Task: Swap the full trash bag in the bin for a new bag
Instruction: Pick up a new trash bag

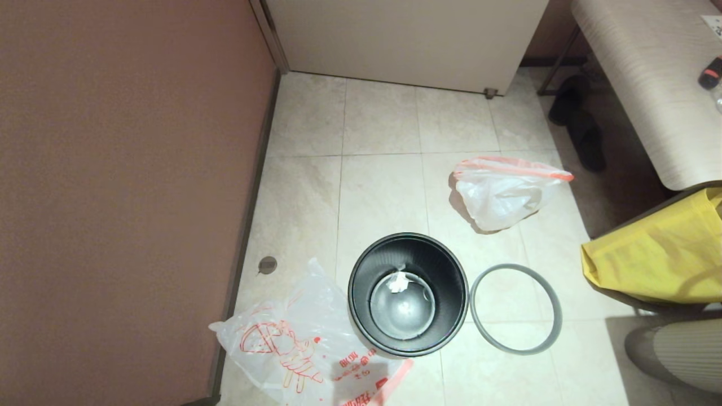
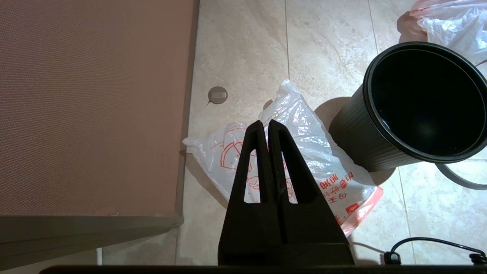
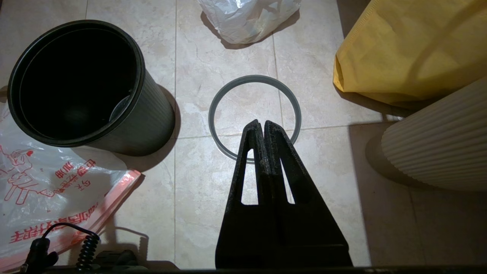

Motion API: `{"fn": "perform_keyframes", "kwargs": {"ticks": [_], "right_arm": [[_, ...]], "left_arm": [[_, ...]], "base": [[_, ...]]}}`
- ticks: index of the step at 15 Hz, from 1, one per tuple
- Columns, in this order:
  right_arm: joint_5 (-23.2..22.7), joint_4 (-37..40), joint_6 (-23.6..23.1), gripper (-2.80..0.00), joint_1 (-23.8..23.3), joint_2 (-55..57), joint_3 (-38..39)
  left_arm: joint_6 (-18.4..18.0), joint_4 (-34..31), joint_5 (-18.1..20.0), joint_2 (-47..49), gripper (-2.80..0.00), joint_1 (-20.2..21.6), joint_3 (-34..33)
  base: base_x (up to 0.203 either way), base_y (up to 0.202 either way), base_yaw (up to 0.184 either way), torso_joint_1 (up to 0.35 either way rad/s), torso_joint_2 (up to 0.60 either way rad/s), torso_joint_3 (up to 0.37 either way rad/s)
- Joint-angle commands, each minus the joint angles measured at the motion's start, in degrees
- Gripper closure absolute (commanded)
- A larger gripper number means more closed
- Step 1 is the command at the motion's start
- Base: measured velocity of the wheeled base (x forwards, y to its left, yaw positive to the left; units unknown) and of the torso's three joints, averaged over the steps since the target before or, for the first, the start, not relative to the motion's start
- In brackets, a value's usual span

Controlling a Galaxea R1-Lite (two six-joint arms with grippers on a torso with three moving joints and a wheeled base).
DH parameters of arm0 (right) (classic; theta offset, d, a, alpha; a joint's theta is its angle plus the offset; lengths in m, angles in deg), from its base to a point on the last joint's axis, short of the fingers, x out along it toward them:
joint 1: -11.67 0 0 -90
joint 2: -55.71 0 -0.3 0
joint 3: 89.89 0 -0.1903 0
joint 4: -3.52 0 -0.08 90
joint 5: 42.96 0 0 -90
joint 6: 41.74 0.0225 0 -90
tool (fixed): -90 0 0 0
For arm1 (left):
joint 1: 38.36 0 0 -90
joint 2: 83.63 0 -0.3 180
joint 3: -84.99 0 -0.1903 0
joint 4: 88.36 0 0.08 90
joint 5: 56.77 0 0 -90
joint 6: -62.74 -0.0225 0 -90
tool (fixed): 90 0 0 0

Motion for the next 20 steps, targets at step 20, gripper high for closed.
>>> {"fn": "perform_keyframes", "kwargs": {"ticks": [20], "right_arm": [[0.02,-0.02,0.05,0.0,0.02,0.07,0.0]], "left_arm": [[-0.12,0.01,-0.05,0.05,0.0,0.01,0.0]], "base": [[0.0,0.0,0.0,0.0,0.0,0.0]]}}
